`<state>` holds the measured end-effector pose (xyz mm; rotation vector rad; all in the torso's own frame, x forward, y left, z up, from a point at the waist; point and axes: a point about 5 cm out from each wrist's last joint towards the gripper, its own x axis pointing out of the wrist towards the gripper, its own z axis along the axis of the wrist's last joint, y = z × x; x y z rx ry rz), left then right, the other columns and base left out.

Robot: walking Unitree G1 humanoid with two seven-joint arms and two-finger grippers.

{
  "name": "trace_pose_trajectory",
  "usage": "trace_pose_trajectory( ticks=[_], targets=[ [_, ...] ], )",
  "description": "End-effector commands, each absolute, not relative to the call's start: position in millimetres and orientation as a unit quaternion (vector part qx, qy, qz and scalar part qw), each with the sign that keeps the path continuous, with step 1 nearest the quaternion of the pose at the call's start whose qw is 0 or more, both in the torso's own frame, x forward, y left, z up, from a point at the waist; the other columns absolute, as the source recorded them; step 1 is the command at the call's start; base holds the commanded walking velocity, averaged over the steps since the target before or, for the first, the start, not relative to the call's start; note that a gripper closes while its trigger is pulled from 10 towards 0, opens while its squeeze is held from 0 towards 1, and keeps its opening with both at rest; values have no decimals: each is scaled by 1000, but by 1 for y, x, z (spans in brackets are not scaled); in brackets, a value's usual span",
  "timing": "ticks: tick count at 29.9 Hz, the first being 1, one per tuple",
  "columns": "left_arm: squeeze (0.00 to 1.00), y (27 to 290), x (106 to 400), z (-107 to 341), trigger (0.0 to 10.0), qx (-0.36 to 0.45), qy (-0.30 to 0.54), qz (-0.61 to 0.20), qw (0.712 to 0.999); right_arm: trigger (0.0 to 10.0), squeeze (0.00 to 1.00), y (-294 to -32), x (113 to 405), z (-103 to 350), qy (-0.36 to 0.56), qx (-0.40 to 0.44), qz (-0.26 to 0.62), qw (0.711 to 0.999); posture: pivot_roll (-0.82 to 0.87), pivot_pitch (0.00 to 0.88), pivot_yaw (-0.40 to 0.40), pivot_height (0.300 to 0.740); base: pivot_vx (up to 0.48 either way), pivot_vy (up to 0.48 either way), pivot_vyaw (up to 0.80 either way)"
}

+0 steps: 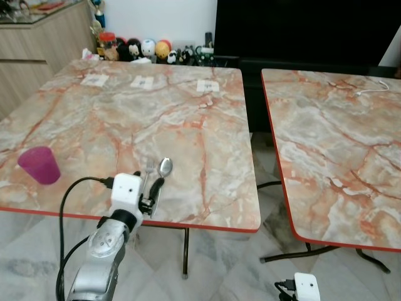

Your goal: Setting the table

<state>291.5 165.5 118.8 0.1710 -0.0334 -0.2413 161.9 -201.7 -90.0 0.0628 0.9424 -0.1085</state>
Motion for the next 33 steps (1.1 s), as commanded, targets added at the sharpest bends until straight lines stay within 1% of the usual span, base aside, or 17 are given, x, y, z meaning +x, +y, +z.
trace_pose_trajectory(
  ticks=[1, 2, 6, 13, 14, 16, 18, 23, 28, 33],
  targets=[
    [0, 161, 296, 122, 10000, 97, -15, -132, 986, 10000, 0, -204, 161, -90, 458, 26, -52, 887, 119, 2, -48, 740, 0, 0, 0],
    [0, 159, 303, 122, 10000, 115, -1, -133, 984, 10000, 0, -204, 162, -90, 456, 26, -52, 888, 120, 0, -48, 740, 0, 0, 0],
    [0, 154, 317, 120, 10000, 140, 37, -126, 981, 10000, 0, -203, 164, -89, 455, 26, -50, 889, 123, 0, -51, 740, 0, 0, 0],
    [0, 154, 335, 115, 10000, 126, 85, -75, 985, 10000, 0, -202, 166, -89, 454, 26, -48, 889, 129, 0, -59, 740, 0, 0, 0],
    [0, 154, 335, 115, 10000, 126, 85, -75, 985, 10000, 0, -202, 166, -89, 454, 26, -48, 889, 129, 0, -59, 740, 0, 0, 0],
    [0, 154, 340, 110, 10000, 128, 112, -59, 984, 10000, 0, -202, 166, -89, 454, 26, -47, 889, 132, 0, -61, 740, 0, 0, 0],
    [0, 152, 340, 105, 10000, 133, 123, -63, 981, 10000, 0, -201, 166, -89, 455, 24, -45, 889, 129, 0, -61, 740, 0, 0, 0],
    [0, 149, 340, 104, 10000, 133, 128, -68, 980, 10000, 0, -201, 166, -89, 455, 23, -43, 889, 128, 0, -58, 740, 0, 0, 0],
    [0, 149, 345, 107, 10000, 137, 138, -56, 979, 10000, 0, -200, 167, -88, 454, 22, -42, 890, 128, 0, -58, 740, 0, 0, 0],
    [0, 142, 351, 108, 10000, 139, 147, -57, 978, 10000, 0, -200, 167, -88, 455, 20, -41, 889, 125, 0, -54, 740, 0, 0, 0]
  ],
)
